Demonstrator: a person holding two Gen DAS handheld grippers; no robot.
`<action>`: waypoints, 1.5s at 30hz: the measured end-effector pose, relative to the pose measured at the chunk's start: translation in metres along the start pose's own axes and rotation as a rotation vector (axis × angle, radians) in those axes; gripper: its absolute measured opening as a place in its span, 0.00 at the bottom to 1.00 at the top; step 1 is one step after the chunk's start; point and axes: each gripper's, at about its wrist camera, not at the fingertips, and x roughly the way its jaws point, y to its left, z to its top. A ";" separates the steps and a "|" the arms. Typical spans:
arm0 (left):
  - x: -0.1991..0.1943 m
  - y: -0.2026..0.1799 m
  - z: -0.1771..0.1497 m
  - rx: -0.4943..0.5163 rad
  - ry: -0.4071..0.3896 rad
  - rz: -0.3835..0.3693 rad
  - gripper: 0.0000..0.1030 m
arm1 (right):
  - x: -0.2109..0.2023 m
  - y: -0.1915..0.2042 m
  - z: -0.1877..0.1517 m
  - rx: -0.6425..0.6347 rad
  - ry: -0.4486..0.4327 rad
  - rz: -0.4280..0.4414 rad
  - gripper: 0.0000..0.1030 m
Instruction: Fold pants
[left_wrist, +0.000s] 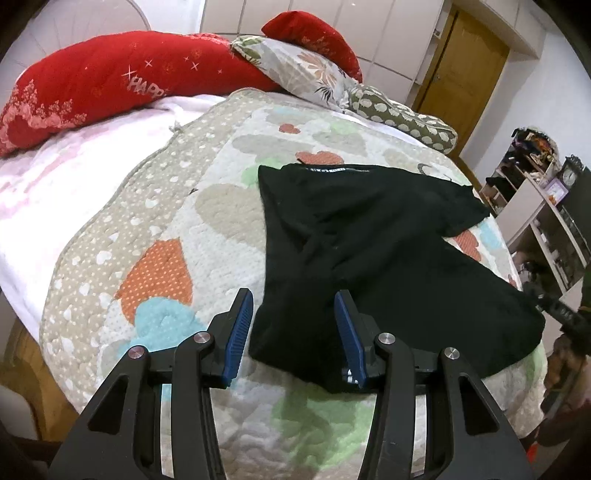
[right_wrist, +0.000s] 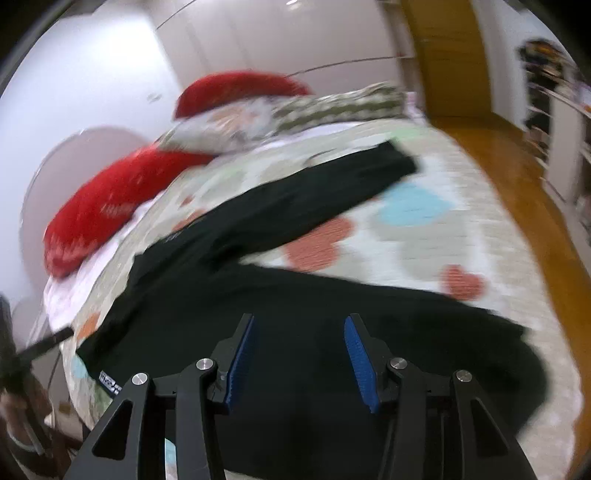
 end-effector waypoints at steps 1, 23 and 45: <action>0.005 -0.003 0.001 0.004 0.006 -0.001 0.44 | 0.012 0.011 0.000 -0.023 0.020 0.023 0.46; 0.070 0.011 0.056 -0.046 0.002 -0.012 0.71 | 0.090 0.061 0.043 -0.135 0.119 0.058 0.48; 0.165 -0.020 0.147 0.192 0.107 -0.178 0.07 | 0.098 0.026 0.059 0.005 0.095 0.053 0.48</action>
